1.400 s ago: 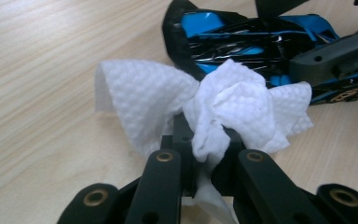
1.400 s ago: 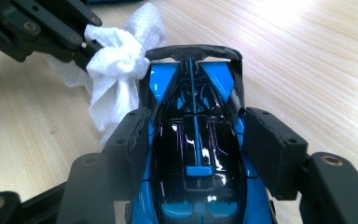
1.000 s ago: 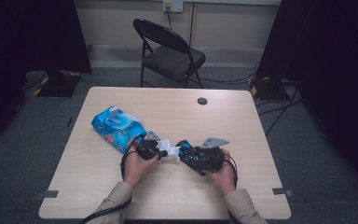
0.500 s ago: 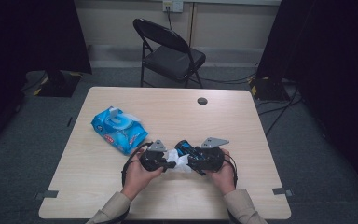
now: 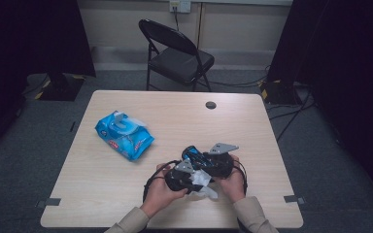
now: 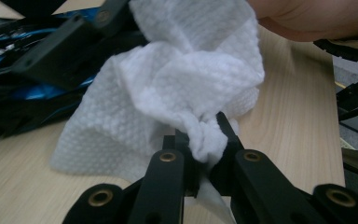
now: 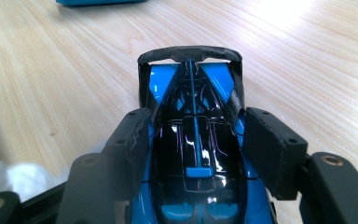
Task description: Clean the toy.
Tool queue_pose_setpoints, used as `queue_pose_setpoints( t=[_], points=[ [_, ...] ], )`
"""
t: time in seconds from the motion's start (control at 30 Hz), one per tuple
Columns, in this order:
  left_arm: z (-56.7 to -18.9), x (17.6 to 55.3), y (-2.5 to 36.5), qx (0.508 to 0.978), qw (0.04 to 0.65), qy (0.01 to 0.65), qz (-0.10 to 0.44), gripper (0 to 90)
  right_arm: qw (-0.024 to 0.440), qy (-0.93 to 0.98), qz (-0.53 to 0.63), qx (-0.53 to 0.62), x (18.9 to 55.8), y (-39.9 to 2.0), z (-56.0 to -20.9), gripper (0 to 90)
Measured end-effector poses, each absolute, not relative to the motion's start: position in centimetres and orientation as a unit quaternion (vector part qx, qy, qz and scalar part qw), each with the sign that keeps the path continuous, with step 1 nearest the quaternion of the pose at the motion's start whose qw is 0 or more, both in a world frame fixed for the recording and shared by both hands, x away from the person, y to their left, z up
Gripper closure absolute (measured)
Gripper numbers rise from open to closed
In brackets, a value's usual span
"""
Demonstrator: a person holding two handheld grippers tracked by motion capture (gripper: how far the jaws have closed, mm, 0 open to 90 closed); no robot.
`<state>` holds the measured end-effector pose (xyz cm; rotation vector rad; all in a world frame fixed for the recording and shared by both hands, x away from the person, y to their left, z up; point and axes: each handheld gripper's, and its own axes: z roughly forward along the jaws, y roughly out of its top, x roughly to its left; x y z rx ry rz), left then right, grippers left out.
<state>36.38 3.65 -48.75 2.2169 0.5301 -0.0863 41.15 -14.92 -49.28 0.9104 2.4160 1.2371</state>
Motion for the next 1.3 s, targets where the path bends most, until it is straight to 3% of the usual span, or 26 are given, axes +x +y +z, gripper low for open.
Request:
queue_pose_setpoints(
  t=[0.63, 1.3],
  points=[
    [-50.6, 38.3, 2.2, 0.862, 0.441, 0.247, -0.038, 84.3, 0.141, 0.835, 0.427, 0.317, 41.1, -14.8, -49.3, 41.2],
    [-50.3, 39.4, 4.9, 0.862, 0.425, 0.276, 0.018, 82.8, 0.144, 0.835, 0.425, 0.317, 41.1, -14.7, -49.3, 41.2]
  ],
)
